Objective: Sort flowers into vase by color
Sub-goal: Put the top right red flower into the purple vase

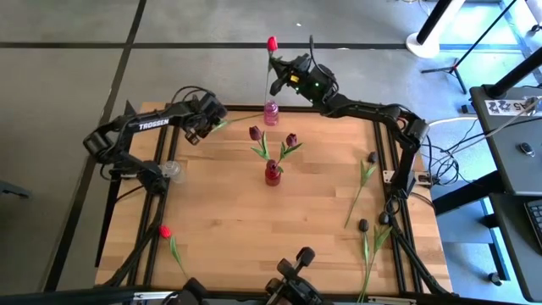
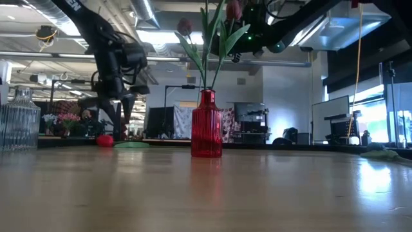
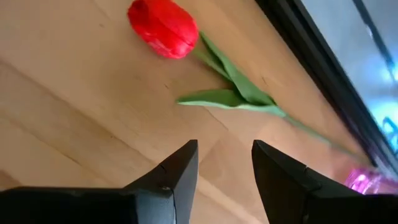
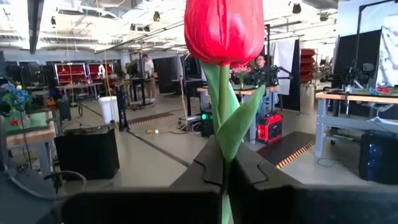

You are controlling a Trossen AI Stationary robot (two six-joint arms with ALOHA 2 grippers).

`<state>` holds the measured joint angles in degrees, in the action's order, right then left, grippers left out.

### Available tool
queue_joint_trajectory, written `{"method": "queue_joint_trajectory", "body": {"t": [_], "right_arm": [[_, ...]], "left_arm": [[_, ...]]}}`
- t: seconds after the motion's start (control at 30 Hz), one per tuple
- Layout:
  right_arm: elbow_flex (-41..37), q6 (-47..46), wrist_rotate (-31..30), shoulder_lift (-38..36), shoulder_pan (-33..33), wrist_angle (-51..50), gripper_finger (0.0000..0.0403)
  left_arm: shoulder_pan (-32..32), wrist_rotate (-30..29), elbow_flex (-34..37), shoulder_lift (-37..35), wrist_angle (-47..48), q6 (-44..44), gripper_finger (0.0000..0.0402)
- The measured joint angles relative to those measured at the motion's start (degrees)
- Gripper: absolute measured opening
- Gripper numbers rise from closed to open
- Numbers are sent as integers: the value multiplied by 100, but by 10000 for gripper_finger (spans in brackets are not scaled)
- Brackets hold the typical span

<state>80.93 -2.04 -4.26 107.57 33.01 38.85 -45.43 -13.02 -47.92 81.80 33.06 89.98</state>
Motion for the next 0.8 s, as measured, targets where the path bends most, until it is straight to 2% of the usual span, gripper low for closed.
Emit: {"method": "queue_joint_trajectory", "body": {"t": [0.2, 0.47, 0.63, 0.8], "right_arm": [[0, 39, 147, -11, -2, -323, 3], [-2, -20, 253, -211, -44, -327, 3], [7, 86, 226, -531, -39, -273, 3], [7, 231, 29, -481, -37, -308, 3]], "left_arm": [[-298, -93, -2, 220, -101, 561, 147], [-786, 350, -2, 719, -819, 564, 147], [-879, 223, -2, 726, -813, 561, 147], [-992, 152, -2, 749, -892, 551, 147]]}}
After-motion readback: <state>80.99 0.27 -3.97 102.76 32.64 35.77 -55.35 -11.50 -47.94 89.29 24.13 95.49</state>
